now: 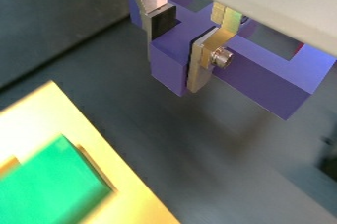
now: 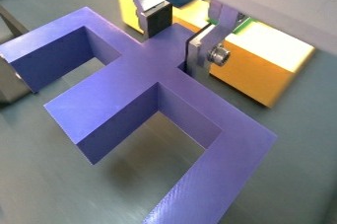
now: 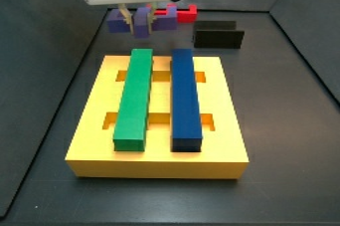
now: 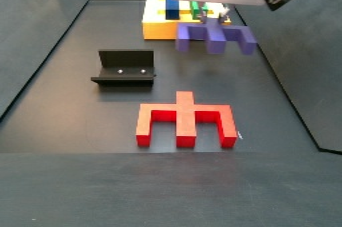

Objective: Pick up the purple object. Move up. Place the purple object on the fixture. Regrasp the purple object. Move to above the board. Insert the purple object.
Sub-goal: Place the purple object on the fixture.

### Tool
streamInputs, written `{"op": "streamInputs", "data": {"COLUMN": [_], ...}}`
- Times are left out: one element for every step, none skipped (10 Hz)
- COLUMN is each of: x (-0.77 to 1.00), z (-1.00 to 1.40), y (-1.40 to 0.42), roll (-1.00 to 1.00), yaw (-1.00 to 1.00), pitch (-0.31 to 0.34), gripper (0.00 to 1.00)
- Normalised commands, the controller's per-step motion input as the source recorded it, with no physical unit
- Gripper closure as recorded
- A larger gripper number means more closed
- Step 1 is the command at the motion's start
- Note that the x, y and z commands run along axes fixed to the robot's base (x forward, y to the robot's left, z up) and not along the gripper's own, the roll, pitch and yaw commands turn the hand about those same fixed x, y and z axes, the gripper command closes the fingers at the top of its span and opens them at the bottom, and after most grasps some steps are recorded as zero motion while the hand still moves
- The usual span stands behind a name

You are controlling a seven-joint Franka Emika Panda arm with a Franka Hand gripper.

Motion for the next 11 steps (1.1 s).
{"op": "streamInputs", "data": {"x": [0.67,0.73,0.74,0.80,0.79,0.70,0.65,0.33,0.19,0.00,0.03], "z": [0.07,0.13,0.17,0.20,0.17,0.14,0.06,0.00,0.00,0.00,-0.02], "y": [0.14,0.07,0.06,0.07,0.05,0.05,0.06,0.12,0.01,0.00,0.00], "roll": [-1.00,-0.93,-0.92,-0.87,-0.75,-0.67,-0.47,-0.32,-0.23,-0.01,-0.01], "yaw": [0.00,0.00,0.00,0.00,0.00,0.00,0.00,0.00,-0.01,0.00,0.00], "pitch": [-0.223,-0.114,-0.063,0.000,0.060,0.086,0.066,0.000,0.000,0.000,0.000], "gripper": [1.00,1.00,1.00,1.00,1.00,1.00,1.00,1.00,1.00,1.00,1.00]}}
